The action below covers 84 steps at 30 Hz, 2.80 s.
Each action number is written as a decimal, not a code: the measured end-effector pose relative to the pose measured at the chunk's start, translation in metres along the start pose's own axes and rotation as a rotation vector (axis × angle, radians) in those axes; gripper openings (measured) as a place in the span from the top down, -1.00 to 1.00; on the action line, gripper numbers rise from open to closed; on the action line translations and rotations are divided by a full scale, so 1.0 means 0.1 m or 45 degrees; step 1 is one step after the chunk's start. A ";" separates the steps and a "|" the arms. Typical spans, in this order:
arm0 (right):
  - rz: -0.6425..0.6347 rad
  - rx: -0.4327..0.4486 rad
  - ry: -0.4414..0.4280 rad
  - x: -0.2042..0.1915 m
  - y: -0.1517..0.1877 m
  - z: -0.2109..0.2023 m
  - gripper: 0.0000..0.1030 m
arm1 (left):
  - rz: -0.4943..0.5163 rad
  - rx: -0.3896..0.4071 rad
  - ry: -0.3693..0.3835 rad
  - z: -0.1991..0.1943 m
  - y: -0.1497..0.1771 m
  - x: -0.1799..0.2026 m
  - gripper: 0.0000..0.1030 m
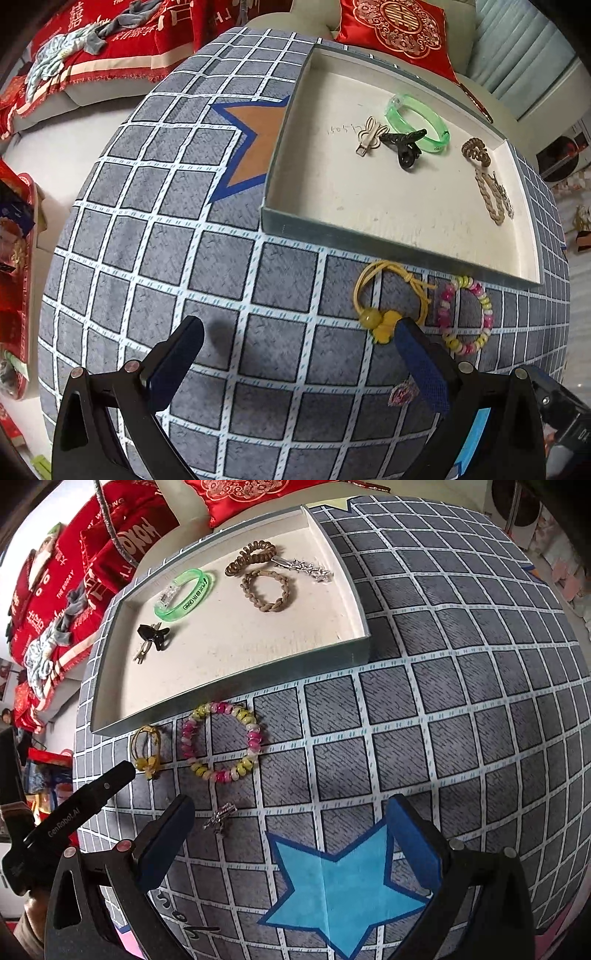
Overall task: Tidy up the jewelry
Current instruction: 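Grasp the yellow beaded hair tie with the left tool while the right tool grasps the pink-yellow beaded bracelet, then carry the yellow hair tie and beaded bracelet with both tools into the white tray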
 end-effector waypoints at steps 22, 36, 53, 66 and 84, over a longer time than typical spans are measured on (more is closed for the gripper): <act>-0.470 0.081 0.173 -0.53 -0.02 0.29 -0.05 | 0.142 0.090 -0.076 0.30 -0.20 0.57 -0.39; -0.449 0.103 0.091 -0.51 -0.01 0.13 0.81 | 0.202 0.073 0.144 0.18 -0.09 0.73 0.67; -0.252 0.137 -0.024 -0.23 -0.08 -0.28 0.81 | 0.184 0.135 0.230 -0.41 -0.09 0.36 0.67; -0.209 0.195 -0.077 -0.21 -0.25 -0.56 0.81 | 0.204 0.218 0.281 -0.75 -0.30 0.39 0.67; -0.112 0.220 -0.136 -0.31 -0.90 -0.31 0.81 | 0.247 0.271 0.290 -0.53 -0.79 0.68 0.67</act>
Point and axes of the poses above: each gripper's, at about its wrist camera, not at the fingertips, and z roughly the way its jaws point, x to its right, y to its underside, the point moved 1 cm from there along z, roughly the way its jaws point, and after that the axes turned 13 degrees about x, right-handed, at the moved point
